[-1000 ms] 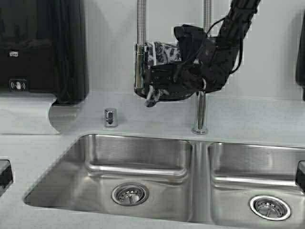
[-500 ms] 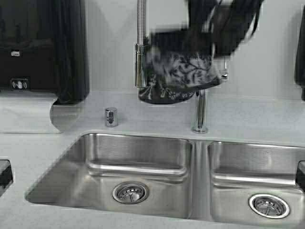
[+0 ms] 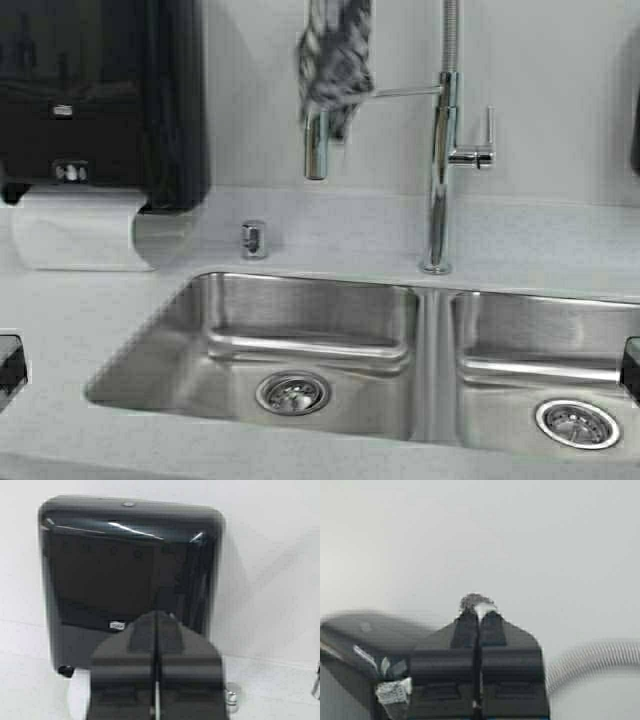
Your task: Get the cloth and wipe up the spill under the wine glass
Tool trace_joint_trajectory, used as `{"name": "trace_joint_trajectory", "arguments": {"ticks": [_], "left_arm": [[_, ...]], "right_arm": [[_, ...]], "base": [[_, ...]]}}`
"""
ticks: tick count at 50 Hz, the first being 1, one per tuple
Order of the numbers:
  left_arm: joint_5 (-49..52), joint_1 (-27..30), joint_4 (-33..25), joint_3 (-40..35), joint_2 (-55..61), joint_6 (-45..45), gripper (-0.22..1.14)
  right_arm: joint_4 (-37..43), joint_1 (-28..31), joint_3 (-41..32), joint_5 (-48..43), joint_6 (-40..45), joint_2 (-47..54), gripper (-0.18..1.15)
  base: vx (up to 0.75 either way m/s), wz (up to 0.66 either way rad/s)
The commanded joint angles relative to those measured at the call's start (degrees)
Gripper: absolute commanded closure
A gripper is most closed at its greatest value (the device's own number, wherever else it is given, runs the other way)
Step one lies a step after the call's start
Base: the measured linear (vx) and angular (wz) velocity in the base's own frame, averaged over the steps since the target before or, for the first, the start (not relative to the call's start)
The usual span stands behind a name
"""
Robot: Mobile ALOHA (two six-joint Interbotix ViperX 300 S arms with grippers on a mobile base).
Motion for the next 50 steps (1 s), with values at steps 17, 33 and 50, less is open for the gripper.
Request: {"name": "trace_joint_trajectory", "arguments": {"ticks": [17, 33, 50], "left_arm": [[1.5, 0.0, -0.4, -0.3, -0.2, -0.3, 0.89], [1.5, 0.0, -0.6, -0.4, -0.1, -2.1, 0.89], [1.5, 0.0, -0.4, -0.4, -0.5, -2.6, 0.89]], "right_arm": [[-2.3, 6.1, -3.2, 12.7, 0.1, -14.2, 0.90], [-2.2, 10.9, 12.2, 15.3, 0.2, -21.7, 0.90], [-2.1, 10.9, 21.1, 15.2, 0.2, -23.6, 0.90]], "base": [[-0.06, 0.14], [-0.06, 0.25], [-0.09, 0.37]]}}
